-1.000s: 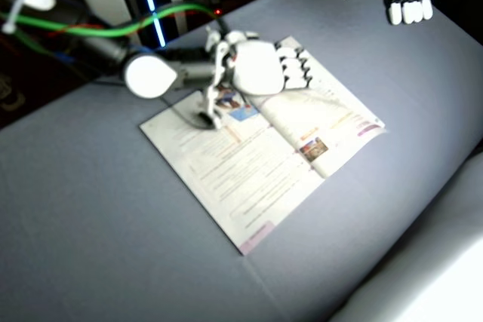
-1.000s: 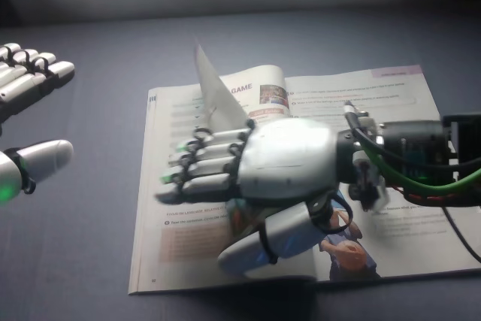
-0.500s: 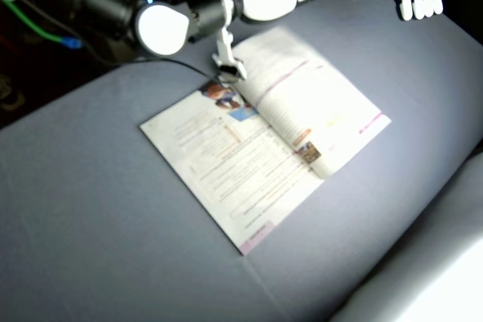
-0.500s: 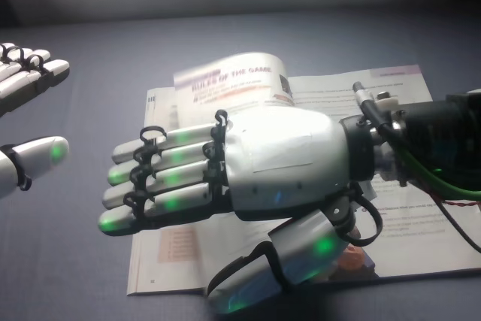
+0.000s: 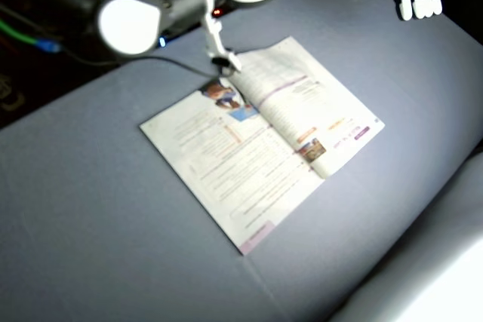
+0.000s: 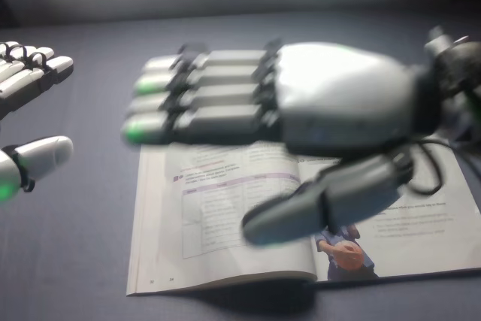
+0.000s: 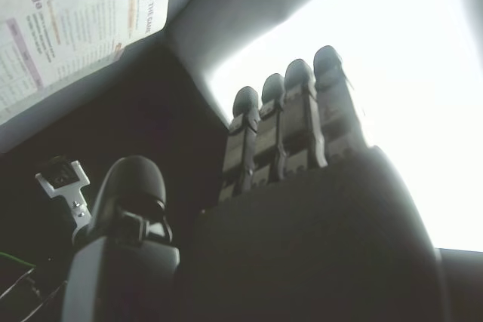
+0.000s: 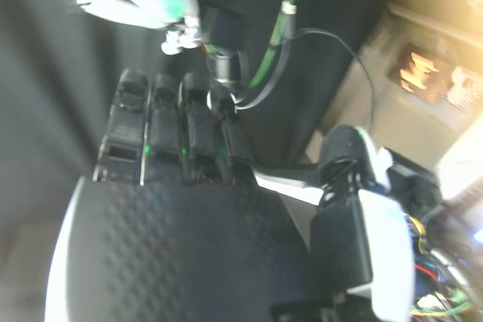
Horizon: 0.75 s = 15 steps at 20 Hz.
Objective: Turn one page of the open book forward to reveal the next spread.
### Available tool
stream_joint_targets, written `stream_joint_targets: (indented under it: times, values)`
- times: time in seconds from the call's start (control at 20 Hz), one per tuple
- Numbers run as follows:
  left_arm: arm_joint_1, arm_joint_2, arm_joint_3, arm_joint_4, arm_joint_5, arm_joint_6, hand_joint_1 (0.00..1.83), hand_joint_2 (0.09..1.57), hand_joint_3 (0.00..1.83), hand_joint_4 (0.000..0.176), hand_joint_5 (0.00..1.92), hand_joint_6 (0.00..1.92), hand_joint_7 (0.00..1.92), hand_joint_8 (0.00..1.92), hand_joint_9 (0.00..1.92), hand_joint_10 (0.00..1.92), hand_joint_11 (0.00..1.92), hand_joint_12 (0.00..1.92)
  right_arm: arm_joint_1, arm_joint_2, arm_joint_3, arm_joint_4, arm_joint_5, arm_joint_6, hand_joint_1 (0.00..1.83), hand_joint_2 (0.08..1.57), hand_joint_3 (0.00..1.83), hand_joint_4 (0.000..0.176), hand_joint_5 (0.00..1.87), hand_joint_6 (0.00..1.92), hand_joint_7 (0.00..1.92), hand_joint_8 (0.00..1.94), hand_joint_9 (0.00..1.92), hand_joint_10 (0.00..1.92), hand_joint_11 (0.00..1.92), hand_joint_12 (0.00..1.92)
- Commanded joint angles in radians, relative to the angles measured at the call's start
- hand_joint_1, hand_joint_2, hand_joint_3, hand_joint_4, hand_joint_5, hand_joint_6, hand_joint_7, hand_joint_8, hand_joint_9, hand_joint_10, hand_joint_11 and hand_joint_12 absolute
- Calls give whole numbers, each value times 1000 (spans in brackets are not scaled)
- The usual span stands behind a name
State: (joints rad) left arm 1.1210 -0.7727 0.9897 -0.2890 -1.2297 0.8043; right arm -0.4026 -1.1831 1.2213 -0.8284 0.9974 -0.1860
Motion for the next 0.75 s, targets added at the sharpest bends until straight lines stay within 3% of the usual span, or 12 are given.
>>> stream_joint_targets:
  times: [0.0,0.3,0.4,0.5,0.55,0.6,0.65,0.7]
  values:
    - [4,7,0,-31,-142,-11,0,1373,0,0,135,4,75,2,48,1,32,13,-10,24,-3,97,80,-17,69,1276,2,0,212,10,232,10,102,6,45,21]
    - [35,-1,-33,-47,-279,-27,0,1343,0,0,204,8,144,6,107,7,80,35,-169,162,-37,439,146,-174,0,1270,0,0,207,0,177,0,49,0,0,0]
    - [35,-10,-39,-47,-357,-57,0,1368,7,0,175,0,149,4,98,1,93,42,-262,203,-47,604,250,-217,0,1326,16,0,177,8,96,0,21,0,44,20]
    - [35,-20,-42,-38,-406,-84,0,1392,13,0,132,9,117,8,54,12,49,23,-334,213,-51,733,348,-234,0,1347,1,0,209,0,139,0,50,2,40,38]
    - [34,-29,-41,-31,-427,-102,0,1405,7,0,163,7,138,5,99,9,88,44,-384,214,-54,815,417,-245,0,1320,0,0,117,0,47,0,9,0,7,7]
    - [34,-36,-40,-27,-444,-109,0,1396,0,14,160,1,129,0,93,2,72,39,-428,215,-56,878,475,-247,0,1328,0,0,94,0,9,0,1,0,1,1]
    - [32,-41,-40,-23,-460,-113,0,1395,0,60,70,0,20,0,15,0,11,6,-470,219,-58,940,534,-247,11,1320,0,0,49,0,0,0,0,0,0,0]
    - [30,-42,-40,-21,-473,-116,0,1395,0,60,70,0,20,0,15,0,11,6,-496,223,-63,974,568,-247,11,1320,0,0,49,0,0,0,0,0,0,0]
